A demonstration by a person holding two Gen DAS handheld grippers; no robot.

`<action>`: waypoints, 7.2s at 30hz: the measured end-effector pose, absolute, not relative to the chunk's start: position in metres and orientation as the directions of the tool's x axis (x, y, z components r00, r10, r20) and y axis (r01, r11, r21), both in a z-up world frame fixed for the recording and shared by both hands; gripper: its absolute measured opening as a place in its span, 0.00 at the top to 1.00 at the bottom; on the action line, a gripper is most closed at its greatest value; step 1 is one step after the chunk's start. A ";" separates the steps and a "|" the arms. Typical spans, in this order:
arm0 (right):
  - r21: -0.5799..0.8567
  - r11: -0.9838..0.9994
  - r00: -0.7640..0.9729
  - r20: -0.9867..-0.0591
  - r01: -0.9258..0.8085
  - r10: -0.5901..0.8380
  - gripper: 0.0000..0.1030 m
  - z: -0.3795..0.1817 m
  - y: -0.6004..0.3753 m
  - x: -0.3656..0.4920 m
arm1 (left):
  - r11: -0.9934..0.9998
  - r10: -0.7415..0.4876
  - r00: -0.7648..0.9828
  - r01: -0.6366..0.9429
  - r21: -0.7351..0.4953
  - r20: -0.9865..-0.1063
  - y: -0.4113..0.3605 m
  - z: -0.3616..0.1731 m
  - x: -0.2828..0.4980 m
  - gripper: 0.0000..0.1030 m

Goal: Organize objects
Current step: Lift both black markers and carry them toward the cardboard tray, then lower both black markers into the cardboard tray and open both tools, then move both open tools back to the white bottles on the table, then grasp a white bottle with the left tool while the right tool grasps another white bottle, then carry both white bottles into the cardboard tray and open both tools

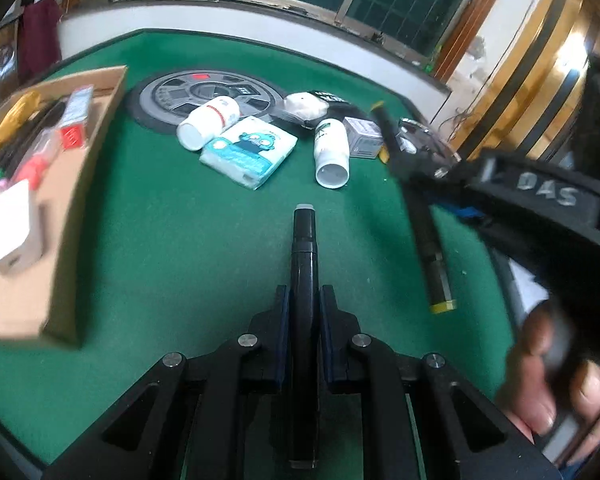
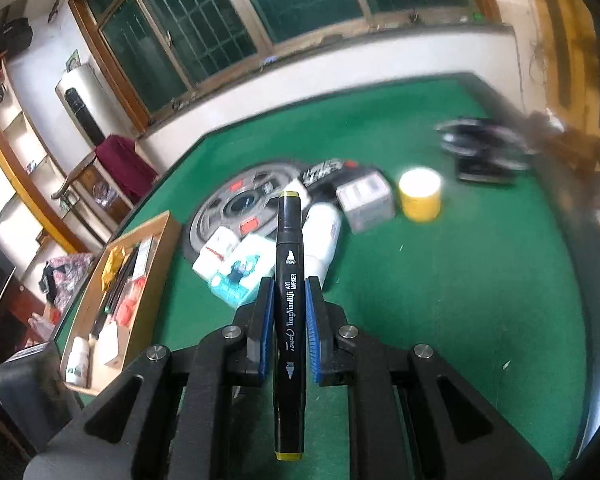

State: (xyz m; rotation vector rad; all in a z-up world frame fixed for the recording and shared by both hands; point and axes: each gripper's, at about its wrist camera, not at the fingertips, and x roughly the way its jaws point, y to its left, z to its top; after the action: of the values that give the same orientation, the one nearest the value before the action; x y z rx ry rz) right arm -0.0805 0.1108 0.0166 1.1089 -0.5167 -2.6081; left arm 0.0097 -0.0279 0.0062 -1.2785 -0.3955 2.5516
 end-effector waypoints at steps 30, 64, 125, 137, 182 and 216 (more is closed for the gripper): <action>0.346 -0.843 -0.548 -0.645 0.412 -0.532 0.88 0.051 -0.031 -0.075 | -0.860 0.121 -0.833 0.183 -0.476 -0.540 -0.212 0.053 0.059 0.89; 0.262 -0.813 -0.381 -0.781 0.521 -0.495 0.88 -0.002 -0.163 -0.100 | -0.858 0.013 -0.758 0.327 -0.396 -0.653 -0.251 0.001 0.034 0.89; 0.318 -0.891 -0.511 -0.734 0.323 -0.447 0.48 0.034 -0.004 -0.114 | -0.895 -0.003 -0.805 0.268 -0.358 -0.594 -0.183 0.046 0.055 0.42; 0.398 -0.912 -0.507 -0.769 0.098 -0.390 0.49 0.007 0.089 -0.150 | -0.958 0.049 -0.769 0.144 -0.248 -0.637 -0.126 0.046 0.026 0.42; 0.325 -0.946 -0.531 -0.799 0.011 -0.280 0.52 -0.021 0.104 -0.186 | -0.997 0.028 -0.581 0.046 -0.067 -0.814 -0.043 -0.002 -0.126 0.72; 0.241 -0.927 -0.634 -0.677 0.287 -0.373 0.69 0.025 0.033 -0.114 | -0.939 0.114 -0.771 0.123 -0.322 -0.626 -0.126 0.064 0.020 0.72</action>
State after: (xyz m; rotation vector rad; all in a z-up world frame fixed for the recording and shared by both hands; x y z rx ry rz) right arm -0.1135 0.0334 0.0247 1.0905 -0.1566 -2.5457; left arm 0.0199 -0.1261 0.0637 -1.0646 -0.5513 2.9094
